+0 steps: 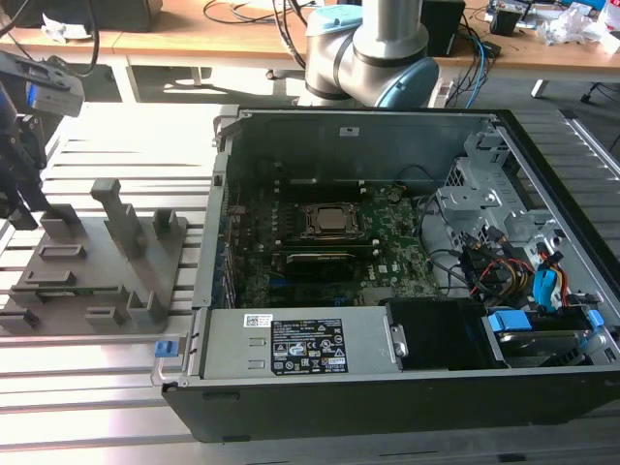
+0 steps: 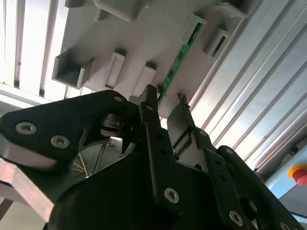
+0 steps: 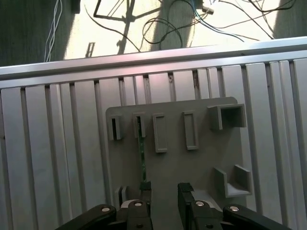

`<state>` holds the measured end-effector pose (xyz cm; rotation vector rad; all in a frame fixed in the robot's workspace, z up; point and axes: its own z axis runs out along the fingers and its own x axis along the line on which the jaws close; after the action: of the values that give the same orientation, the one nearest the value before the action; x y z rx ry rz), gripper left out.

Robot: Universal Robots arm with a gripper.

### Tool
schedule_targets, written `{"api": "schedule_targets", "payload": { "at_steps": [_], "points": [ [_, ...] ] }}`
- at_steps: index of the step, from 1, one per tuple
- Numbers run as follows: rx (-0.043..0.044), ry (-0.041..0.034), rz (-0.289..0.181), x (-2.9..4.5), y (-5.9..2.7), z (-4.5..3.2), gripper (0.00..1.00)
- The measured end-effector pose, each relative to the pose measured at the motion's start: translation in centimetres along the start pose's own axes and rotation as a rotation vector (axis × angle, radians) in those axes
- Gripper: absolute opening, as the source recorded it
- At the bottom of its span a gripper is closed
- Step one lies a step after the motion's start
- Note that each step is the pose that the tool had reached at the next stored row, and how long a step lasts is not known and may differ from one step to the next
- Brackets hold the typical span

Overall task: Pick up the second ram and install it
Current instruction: 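Pick up the second ram and move it above second insertion slot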

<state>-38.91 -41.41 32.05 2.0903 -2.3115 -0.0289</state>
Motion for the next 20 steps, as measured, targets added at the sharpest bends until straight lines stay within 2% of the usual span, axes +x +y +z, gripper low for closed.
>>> {"api": "schedule_targets", "payload": {
  "at_steps": [4,6,9,11,17,20],
  "points": [
    [-0.0001,0.0,0.0,0.0,-0.02,0.85,0.36],
    [-0.0001,0.0001,0.0,-0.01,-0.05,1.76,0.36],
    [0.0,0.0,0.0,-0.01,-0.07,2.35,0.36],
    [-0.0001,0.0001,0.0,-0.02,-0.09,3.06,0.36],
    [0.0,0.0,0.0,-0.03,-0.13,4.22,0.36],
    [0.0,0.0,0.0,-0.03,-0.14,4.54,0.36]
  ]
}}
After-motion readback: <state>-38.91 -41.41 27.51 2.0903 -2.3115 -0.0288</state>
